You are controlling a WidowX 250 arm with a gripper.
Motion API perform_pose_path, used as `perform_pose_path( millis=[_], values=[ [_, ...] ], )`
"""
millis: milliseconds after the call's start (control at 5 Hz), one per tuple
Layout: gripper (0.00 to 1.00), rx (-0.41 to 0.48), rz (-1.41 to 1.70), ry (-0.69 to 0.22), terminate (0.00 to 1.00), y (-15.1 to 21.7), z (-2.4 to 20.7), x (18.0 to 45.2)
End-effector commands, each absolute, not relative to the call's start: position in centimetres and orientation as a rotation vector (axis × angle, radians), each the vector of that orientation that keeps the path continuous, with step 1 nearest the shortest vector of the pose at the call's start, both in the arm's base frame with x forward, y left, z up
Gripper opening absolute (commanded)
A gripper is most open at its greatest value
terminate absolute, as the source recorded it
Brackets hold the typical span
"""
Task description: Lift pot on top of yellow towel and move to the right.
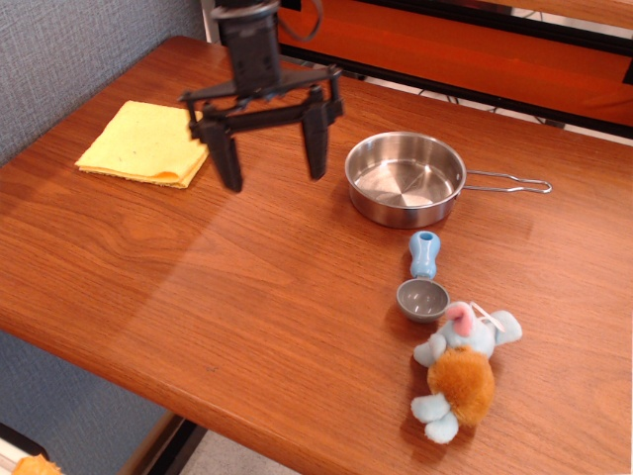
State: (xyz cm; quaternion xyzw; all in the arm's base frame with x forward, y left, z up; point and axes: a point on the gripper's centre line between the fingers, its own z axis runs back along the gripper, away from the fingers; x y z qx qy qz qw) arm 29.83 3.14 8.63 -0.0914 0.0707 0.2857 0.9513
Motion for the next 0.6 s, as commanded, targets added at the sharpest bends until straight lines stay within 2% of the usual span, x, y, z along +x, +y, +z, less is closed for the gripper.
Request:
perform_pose_path(
  millis=[0,200,400],
  values=[
    [1.00,-0.122,0.605,0.051,0.00,3.0,10.7,27.1],
    [1.00,-0.163,0.654,0.026,0.00,3.4,10.6,25.6],
    [1.00,-0.163,0.654,0.026,1.00,3.4,10.6,25.6]
  ],
)
